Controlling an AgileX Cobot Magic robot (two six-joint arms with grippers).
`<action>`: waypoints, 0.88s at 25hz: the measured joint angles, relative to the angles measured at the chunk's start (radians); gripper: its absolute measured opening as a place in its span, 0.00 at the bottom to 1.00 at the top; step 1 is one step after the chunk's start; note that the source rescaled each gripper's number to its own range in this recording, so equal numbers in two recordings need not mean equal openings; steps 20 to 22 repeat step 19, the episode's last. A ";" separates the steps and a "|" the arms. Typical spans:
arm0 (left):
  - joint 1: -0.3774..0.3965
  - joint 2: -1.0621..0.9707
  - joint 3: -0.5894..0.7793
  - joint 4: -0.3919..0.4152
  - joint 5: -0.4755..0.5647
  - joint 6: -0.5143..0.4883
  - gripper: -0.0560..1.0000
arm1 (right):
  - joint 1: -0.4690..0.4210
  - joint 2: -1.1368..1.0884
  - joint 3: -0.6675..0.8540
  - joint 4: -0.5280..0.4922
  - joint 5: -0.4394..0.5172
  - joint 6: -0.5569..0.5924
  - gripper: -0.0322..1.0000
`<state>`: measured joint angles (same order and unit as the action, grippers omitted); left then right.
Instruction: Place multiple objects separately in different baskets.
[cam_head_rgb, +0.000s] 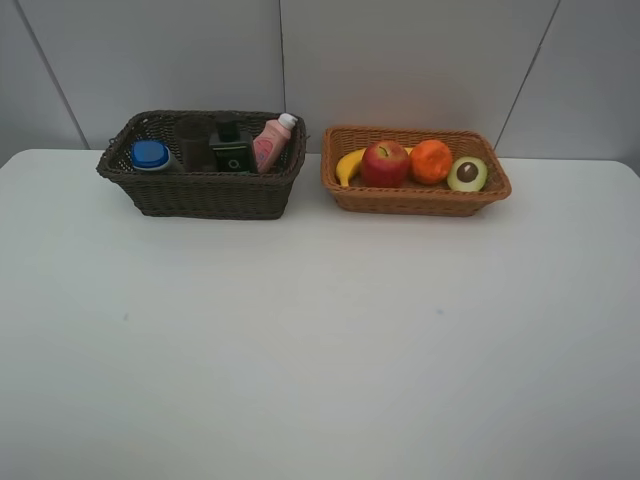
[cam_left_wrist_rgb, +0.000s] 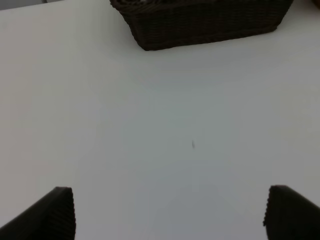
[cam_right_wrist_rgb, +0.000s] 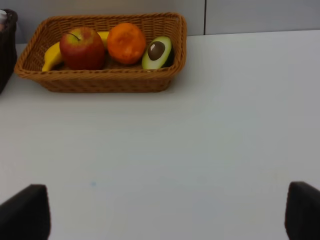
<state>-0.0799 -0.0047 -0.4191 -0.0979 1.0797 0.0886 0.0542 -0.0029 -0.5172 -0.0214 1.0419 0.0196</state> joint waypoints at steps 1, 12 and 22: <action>0.000 0.000 0.000 0.000 0.000 0.000 1.00 | 0.000 0.000 0.000 0.000 0.000 0.000 1.00; 0.000 0.000 0.000 0.000 0.000 0.000 1.00 | 0.000 0.000 0.000 0.000 0.000 0.000 1.00; 0.000 0.000 0.000 0.000 0.000 0.000 1.00 | 0.000 0.000 0.000 0.000 0.000 0.000 1.00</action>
